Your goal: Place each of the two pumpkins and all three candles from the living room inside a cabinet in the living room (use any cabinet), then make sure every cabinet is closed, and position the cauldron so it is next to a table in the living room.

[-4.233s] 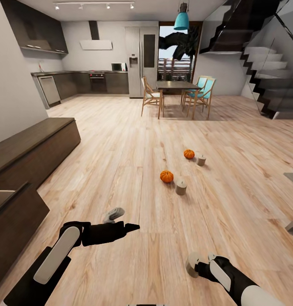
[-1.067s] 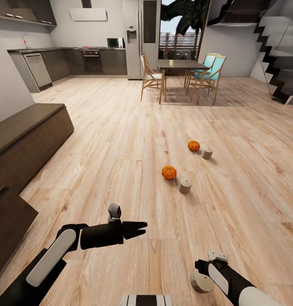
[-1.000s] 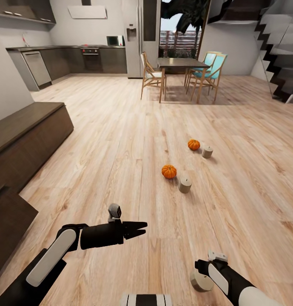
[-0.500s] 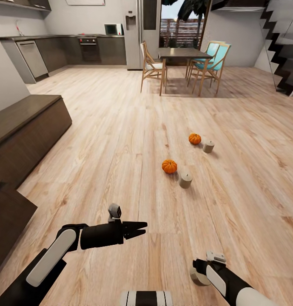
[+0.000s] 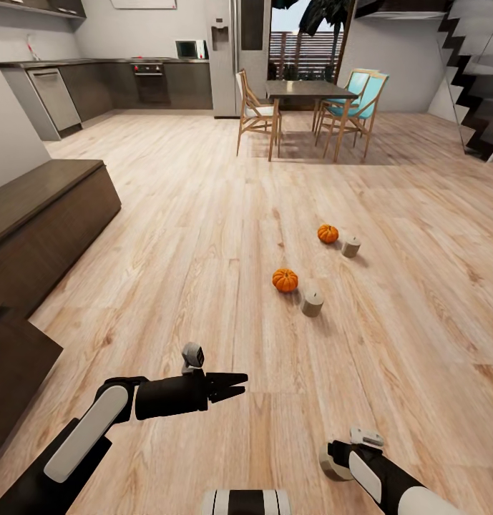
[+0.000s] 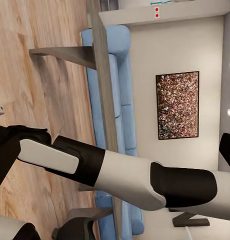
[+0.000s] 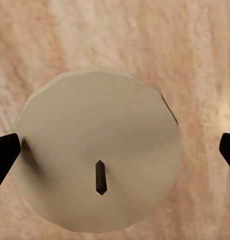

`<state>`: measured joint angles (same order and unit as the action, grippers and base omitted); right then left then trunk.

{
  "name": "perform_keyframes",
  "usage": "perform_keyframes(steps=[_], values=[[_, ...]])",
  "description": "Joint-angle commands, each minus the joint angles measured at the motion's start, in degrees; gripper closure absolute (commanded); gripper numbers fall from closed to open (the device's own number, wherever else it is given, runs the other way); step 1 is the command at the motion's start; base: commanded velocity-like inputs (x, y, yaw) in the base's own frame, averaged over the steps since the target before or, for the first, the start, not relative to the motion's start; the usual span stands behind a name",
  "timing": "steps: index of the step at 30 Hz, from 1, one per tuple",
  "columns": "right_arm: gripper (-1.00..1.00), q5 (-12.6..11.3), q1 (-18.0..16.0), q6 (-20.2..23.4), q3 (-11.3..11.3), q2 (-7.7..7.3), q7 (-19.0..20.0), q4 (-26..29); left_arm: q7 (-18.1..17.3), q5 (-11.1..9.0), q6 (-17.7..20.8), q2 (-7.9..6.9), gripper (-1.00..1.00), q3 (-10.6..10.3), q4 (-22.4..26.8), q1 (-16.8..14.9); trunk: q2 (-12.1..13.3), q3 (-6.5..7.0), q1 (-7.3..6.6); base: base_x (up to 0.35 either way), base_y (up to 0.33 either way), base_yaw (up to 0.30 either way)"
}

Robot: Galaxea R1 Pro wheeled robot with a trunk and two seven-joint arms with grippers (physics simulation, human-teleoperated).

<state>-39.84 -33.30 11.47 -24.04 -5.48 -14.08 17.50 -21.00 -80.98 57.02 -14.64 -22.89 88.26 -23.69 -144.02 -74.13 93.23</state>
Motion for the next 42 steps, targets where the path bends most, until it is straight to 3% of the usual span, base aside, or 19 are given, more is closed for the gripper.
perform_keyframes(steps=[1, 13, 20, 42], values=[[-1.0, -0.4, 0.0, 0.3, -0.5, -0.06, -0.4, 0.2, -0.4, 0.3, 0.0, -0.03, -1.0, -0.1, 0.0, 0.0, 0.0, -0.04, -0.01, 0.0, 0.0, 0.0], [-1.0, -0.3, 0.0, 0.2, -0.5, 0.77, -0.4, 0.2, -0.4, 0.3, 0.0, 0.0, -1.0, -0.1, 0.1, 0.0, 0.0, -0.04, -0.01, 0.008, 0.0, 0.0], [-1.0, 2.0, 0.0, 0.2, -0.5, 0.97, -0.4, 0.2, -0.4, 0.3, 0.0, 0.05, -1.0, -0.2, 0.1, 0.0, 0.0, -0.04, -0.01, 0.0, 0.0, 0.0], [-1.0, 2.2, 0.0, -0.2, -0.5, 1.08, -0.4, 0.2, -0.4, 0.4, 0.0, 0.05, -1.0, -0.4, -0.1, 0.0, 0.0, -0.04, -0.01, 0.0, 0.0, 0.0]])
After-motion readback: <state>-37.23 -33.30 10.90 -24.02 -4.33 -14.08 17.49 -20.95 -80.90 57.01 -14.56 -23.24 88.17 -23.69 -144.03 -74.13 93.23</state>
